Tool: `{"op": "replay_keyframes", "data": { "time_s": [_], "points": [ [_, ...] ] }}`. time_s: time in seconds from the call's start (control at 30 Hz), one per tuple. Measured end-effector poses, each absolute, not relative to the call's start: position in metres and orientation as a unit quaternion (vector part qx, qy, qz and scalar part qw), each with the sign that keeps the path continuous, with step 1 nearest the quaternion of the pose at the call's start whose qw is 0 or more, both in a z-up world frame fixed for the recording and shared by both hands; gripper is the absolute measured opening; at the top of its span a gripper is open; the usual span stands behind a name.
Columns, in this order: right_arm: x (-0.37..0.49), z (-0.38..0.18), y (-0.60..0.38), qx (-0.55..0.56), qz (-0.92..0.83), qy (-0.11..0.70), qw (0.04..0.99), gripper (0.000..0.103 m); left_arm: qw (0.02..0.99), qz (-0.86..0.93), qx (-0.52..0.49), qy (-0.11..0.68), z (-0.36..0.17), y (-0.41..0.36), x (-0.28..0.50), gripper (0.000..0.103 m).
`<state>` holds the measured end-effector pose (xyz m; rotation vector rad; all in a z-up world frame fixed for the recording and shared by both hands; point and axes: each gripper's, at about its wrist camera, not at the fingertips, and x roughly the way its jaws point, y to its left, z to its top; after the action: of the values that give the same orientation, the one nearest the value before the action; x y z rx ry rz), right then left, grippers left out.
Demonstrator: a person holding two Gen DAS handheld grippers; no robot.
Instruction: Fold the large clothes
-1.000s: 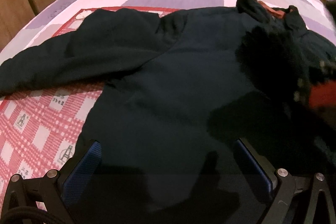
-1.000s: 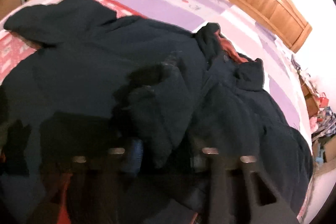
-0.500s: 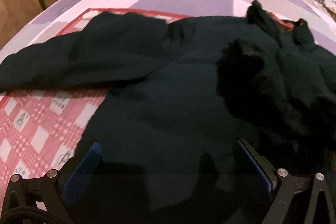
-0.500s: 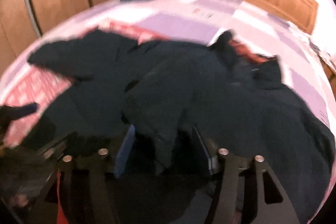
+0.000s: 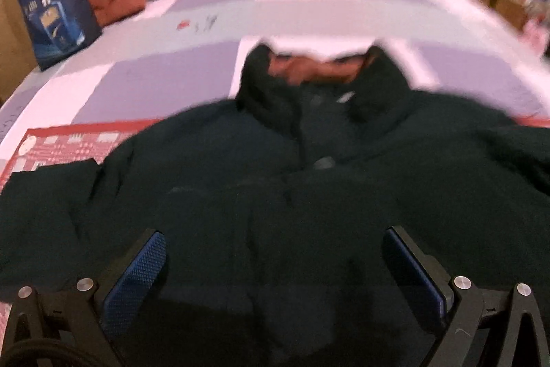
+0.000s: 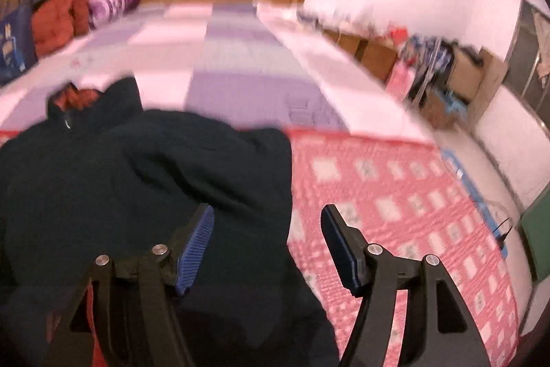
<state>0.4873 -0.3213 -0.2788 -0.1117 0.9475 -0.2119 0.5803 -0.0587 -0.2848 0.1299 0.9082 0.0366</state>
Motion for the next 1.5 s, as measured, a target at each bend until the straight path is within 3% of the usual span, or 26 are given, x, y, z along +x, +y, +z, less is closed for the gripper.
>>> {"op": "replay_keyframes", "data": {
  "time_s": [0.1,0.23,0.33,0.47,0.63,0.73,0.77,0.83,0.87,1.23,1.5],
  "points": [
    [0.483,-0.298,-0.331,-0.043,-0.071,0.447,0.890,0.068,0.874,0.039,0.045,0.482,-0.328,-0.033,0.596,0.103],
    [0.484,-0.299,-0.338,-0.030,-0.052,0.447,0.892,0.068,0.881,0.041,0.041,0.470,-0.333,-0.019,0.588,0.103],
    [0.481,-0.279,-0.317,-0.106,-0.066,0.422,0.898,0.068,0.882,0.050,0.041,0.467,-0.335,-0.022,0.586,0.103],
    [0.479,-0.251,-0.279,-0.114,-0.001,0.372,0.921,0.068,0.889,0.058,0.047,0.451,-0.339,-0.027,0.581,0.103],
    [0.511,-0.271,-0.225,-0.162,0.082,0.409,0.894,0.068,0.892,0.057,0.045,0.445,-0.343,-0.026,0.584,0.103],
    [0.534,-0.289,-0.268,-0.131,0.046,0.437,0.889,0.066,0.895,0.054,0.040,0.441,-0.344,-0.024,0.582,0.103],
    [0.536,-0.289,-0.296,-0.092,0.027,0.437,0.894,0.061,0.896,0.053,0.040,0.439,-0.345,-0.024,0.582,0.103],
    [0.536,-0.291,-0.333,-0.052,0.019,0.446,0.893,0.007,0.898,0.053,0.038,0.435,-0.346,-0.024,0.581,0.103],
    [0.538,-0.293,-0.342,-0.044,0.018,0.451,0.891,0.000,0.899,0.052,0.036,0.433,-0.347,-0.024,0.581,0.103],
    [0.525,-0.310,-0.311,-0.126,-0.036,0.420,0.898,0.000,0.901,0.053,0.035,0.429,-0.349,-0.024,0.581,0.103],
    [0.531,-0.296,-0.292,-0.141,-0.072,0.475,0.866,0.002,0.883,0.060,0.037,0.464,-0.333,-0.027,0.584,0.103]
  ]
}}
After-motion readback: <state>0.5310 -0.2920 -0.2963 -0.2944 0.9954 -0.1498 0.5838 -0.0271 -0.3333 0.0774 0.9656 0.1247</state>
